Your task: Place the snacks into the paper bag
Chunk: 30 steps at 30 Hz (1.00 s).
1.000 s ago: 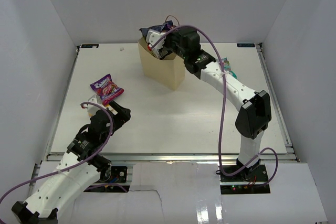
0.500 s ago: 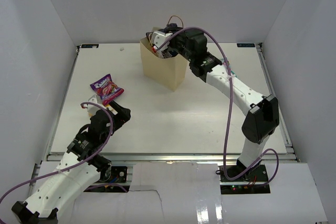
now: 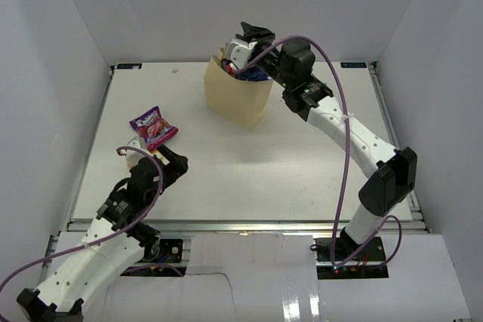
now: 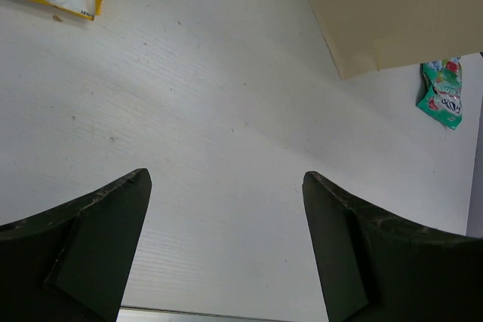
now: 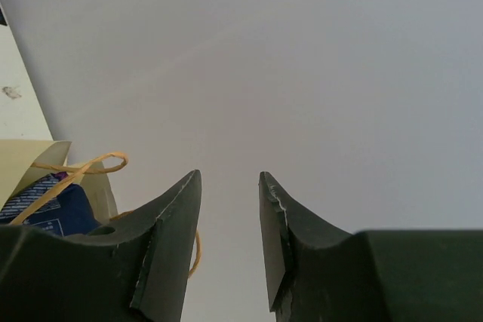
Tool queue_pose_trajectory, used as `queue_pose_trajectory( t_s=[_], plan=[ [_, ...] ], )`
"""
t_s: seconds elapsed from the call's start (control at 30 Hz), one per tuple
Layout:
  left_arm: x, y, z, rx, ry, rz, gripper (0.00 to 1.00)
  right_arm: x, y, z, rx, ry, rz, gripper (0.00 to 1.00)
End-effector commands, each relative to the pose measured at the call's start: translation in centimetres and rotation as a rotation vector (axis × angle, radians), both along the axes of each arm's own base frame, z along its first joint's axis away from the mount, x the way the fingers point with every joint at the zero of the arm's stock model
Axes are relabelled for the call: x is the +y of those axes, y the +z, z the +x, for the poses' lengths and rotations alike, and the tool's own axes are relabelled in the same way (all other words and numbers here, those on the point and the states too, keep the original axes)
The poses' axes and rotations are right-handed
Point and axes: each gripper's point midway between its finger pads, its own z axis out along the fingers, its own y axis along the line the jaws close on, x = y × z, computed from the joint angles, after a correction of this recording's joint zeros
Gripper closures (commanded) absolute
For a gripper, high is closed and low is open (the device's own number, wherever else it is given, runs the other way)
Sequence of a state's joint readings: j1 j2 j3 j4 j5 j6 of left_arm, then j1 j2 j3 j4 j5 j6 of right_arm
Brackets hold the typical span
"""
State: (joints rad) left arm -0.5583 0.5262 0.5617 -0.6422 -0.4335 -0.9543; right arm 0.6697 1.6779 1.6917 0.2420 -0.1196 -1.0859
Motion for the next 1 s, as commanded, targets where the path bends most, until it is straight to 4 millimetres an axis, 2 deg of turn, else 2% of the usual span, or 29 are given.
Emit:
queue_pose_trajectory(
  t_s=[0.0, 0.1, 0.17, 0.2, 0.23, 0.27, 0.3, 0.33, 0.37, 0.43, 0.47, 0.57, 0.7, 0.87, 0.97],
  plan=[
    [0.0, 0.0, 0.3, -0.009, 0.002, 0.001, 0.08, 0.0, 1.5, -1.3, -0.008, 0.041, 0.039, 0.57],
    [0.0, 0.1, 0.3, -0.011, 0.001, 0.002, 0.08, 0.0, 1.1, -1.3, 0.04, 0.045, 0.041, 0.56],
    [0.0, 0.0, 0.3, -0.011, 0.0, 0.003, 0.08, -0.1, 1.8, -1.3, 0.093, 0.048, 0.084, 0.55],
    [0.0, 0.0, 0.3, -0.012, 0.0, 0.002, 0.08, -0.1, 0.6, -1.2, 0.171, 0.049, 0.069, 0.53],
    [0.0, 0.1, 0.3, -0.013, 0.0, -0.001, 0.08, 0.4, 0.1, -1.5, 0.271, 0.094, 0.105, 0.45],
    [0.0, 0.0, 0.3, -0.012, 0.002, 0.0, 0.08, 0.7, 0.8, -1.5, 0.327, 0.116, 0.13, 0.41],
    [0.0, 0.0, 0.3, -0.012, 0.002, 0.0, 0.08, 0.9, 0.5, -1.5, 0.401, 0.128, 0.155, 0.35],
    [-0.1, 0.0, 0.3, -0.011, 0.002, 0.0, 0.08, 1.6, -1.3, -1.8, 0.568, 0.159, 0.213, 0.2],
    [-0.1, -0.1, 0.4, -0.009, 0.0, 0.002, 0.08, 1.7, -0.3, -2.1, 0.613, 0.186, 0.26, 0.15],
    [-0.3, -0.1, 0.4, -0.004, -0.008, 0.005, 0.08, 2.3, -0.8, -2.4, 0.739, 0.207, 0.334, 0.09],
    [-0.3, -0.2, 0.4, -0.001, -0.009, 0.006, 0.08, 2.6, -0.8, -2.7, 0.84, 0.22, 0.423, 0.09],
    [-0.2, -0.2, 0.3, -0.002, -0.012, 0.008, 0.08, 3.3, -1.2, -2.9, 0.966, 0.23, 0.536, 0.09],
    [0.0, 0.0, 0.1, -0.012, -0.004, 0.001, 0.08, 3.9, -3.0, -1.9, 1.031, 0.179, 0.584, 0.12],
    [0.0, 0.0, 0.1, -0.01, 0.0, 0.001, 0.08, 4.2, -6.6, -0.1, 1.097, 0.094, 0.606, 0.17],
    [-0.1, 0.0, 0.2, -0.006, -0.002, 0.003, 0.08, 4.4, -7.7, 1.1, 1.093, 0.055, 0.612, 0.19]
  ],
)
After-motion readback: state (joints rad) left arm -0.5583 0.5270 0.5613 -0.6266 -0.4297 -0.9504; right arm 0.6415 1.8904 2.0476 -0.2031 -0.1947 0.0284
